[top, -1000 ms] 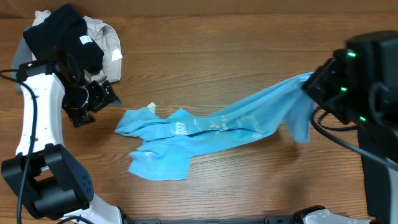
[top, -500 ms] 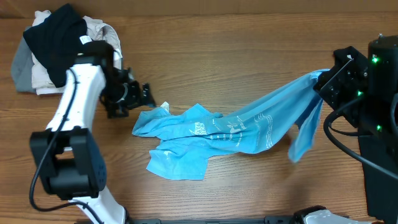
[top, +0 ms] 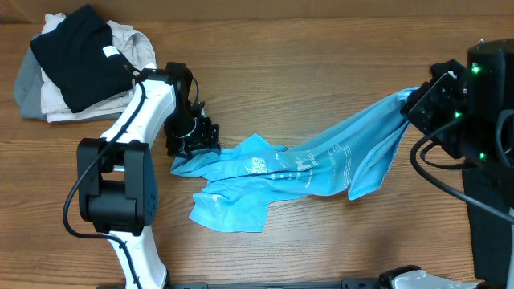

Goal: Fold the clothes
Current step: 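Lift the polo's right end with the right gripper, release with left, then reach the left gripper to the shirt's left edge and grasp it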

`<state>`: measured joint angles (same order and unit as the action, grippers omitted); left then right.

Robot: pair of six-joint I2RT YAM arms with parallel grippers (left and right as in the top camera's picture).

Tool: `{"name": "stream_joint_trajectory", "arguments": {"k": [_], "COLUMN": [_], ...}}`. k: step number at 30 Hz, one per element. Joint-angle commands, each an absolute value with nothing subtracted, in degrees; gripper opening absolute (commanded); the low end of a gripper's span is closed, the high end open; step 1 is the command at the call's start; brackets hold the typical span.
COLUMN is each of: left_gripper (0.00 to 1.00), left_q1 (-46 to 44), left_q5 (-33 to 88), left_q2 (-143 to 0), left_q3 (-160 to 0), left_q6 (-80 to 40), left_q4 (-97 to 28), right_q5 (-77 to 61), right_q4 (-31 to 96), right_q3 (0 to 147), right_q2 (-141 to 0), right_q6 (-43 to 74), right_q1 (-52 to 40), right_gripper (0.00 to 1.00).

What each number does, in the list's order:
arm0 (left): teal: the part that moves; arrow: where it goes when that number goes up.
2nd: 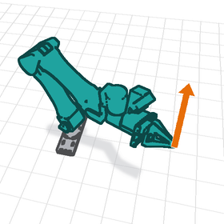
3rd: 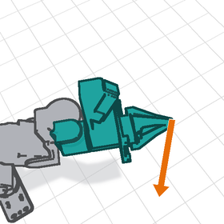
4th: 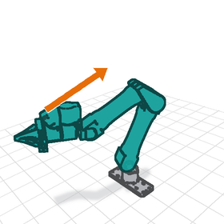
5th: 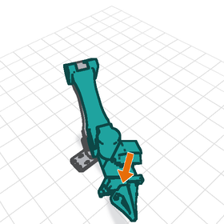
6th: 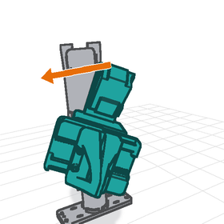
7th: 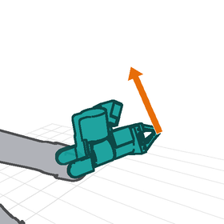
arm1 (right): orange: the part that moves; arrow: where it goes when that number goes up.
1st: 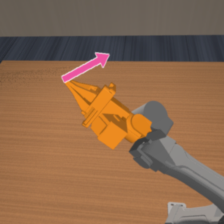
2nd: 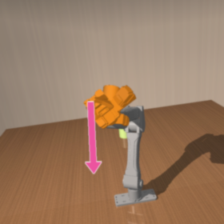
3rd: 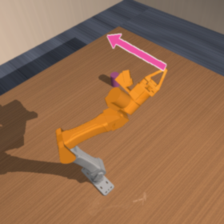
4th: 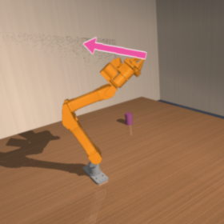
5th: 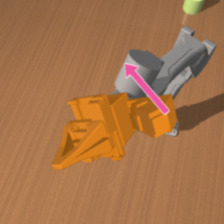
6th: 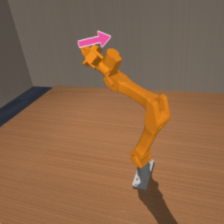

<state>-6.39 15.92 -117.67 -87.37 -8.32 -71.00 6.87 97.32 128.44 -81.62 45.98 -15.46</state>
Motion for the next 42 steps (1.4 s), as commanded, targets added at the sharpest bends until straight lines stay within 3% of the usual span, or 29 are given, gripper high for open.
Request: {"name": "stream_joint_trajectory", "arguments": {"k": [1, 4, 15, 19, 25, 34, 42], "left_gripper": [0.73, 0.63, 0.62, 0.69, 0.72, 0.75, 0.69], "left_q1": [-6.46, -6.52, -8.29, -12.99, -20.1, -22.2, -23.03], "left_q5": [12.8, 10.28, 2.35, 2.35, 2.33, 2.37, 8.75], "left_q2": [-117.93, -117.84, -109.62, -106.28, -107.7, -109.43, -113.89], "left_q3": [-87.79, -87.81, -88.36, -88.33, -87.35, -87.05, -85.45], "left_q6": [-11.2, -11.7, -8.6, -5.72, -5.08, 1.13, 5.17], "left_q4": [-73.8, -75.96, -75.4, -75.26, -73.12, -71.33, -70.19], "right_q5": [7.88, 7.88, 7.33, 7.25, 7.25, 7.22, 7.22], "right_q4": [97.03, 97.03, 97.03, 96.99, 97.03, 97.03, 97.03], "right_q3": [128.01, 127.81, 127.59, 127.61, 127.61, 127.61, 127.61], "right_q2": [-81.65, -82.24, -86.65, -86.98, -86.96, -86.96, -86.96], "right_q6": [44.88, 44.91, 43.22, 43.22, 43.09, 41.71, 41.71], "right_q1": [-15.25, -15.25, -15.25, -15.25, -15.25, -15.25, -15.25], "right_gripper": [0.06, 0.06, 0.07, 0.07, 0.07, 0.08, 0.08]}}
